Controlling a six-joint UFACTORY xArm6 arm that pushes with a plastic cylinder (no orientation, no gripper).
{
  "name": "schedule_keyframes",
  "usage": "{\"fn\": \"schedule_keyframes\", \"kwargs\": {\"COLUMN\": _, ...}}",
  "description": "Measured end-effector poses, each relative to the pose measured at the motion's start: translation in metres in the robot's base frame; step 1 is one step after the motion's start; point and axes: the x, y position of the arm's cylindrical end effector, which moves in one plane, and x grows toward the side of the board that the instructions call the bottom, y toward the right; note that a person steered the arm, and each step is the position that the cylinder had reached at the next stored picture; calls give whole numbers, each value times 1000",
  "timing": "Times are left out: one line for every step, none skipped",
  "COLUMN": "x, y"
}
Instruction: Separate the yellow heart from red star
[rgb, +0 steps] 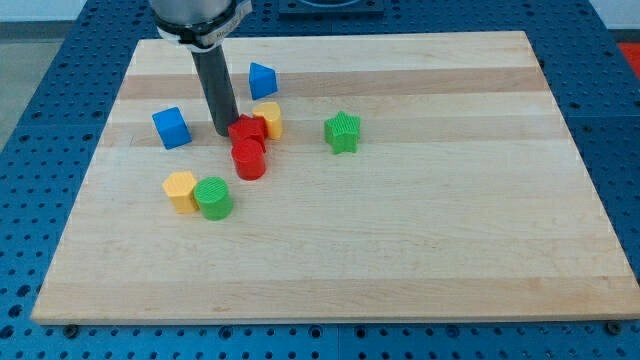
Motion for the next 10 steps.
{"fn": "schedule_keyframes", "kwargs": {"x": 25, "y": 17}}
{"fn": "schedule_keyframes", "kwargs": {"x": 39, "y": 18}}
{"fn": "schedule_keyframes", "kwargs": {"x": 62, "y": 19}}
{"fn": "schedule_keyframes", "kwargs": {"x": 56, "y": 19}}
{"fn": "schedule_keyframes", "kwargs": {"x": 13, "y": 21}}
{"fn": "schedule_keyframes", "kwargs": {"x": 4, "y": 21}}
{"fn": "schedule_keyframes", "kwargs": {"x": 3, "y": 23}}
{"fn": "schedule_keyframes", "kwargs": {"x": -10, "y": 33}}
{"fn": "schedule_keyframes", "kwargs": {"x": -10, "y": 33}}
{"fn": "schedule_keyframes", "kwargs": {"x": -13, "y": 47}}
